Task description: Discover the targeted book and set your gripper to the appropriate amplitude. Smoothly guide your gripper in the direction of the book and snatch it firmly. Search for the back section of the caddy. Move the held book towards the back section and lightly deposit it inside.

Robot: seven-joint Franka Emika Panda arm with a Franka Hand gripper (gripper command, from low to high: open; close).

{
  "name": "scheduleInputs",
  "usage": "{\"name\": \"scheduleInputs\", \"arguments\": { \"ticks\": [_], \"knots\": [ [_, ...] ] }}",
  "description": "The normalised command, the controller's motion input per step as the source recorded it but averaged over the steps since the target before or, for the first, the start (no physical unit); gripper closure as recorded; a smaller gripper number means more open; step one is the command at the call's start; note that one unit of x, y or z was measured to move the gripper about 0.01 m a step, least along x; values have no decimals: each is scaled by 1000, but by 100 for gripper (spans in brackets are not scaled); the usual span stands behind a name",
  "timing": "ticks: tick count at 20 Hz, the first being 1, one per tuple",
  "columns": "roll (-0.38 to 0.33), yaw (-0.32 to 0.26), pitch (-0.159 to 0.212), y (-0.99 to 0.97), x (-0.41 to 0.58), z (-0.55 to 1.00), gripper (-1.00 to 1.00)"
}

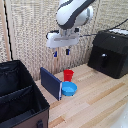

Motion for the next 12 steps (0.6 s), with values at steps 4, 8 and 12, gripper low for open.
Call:
{"name": "scheduleInputs", "arguments": {
  "ticks": [4,8,12],
  "knots": [
    [-65,100,48,442,380,-71,-100],
    [-59,129,44,394,399,-88,-100],
    [-50,133,38,325,406,-104,-100]
  ]
}}
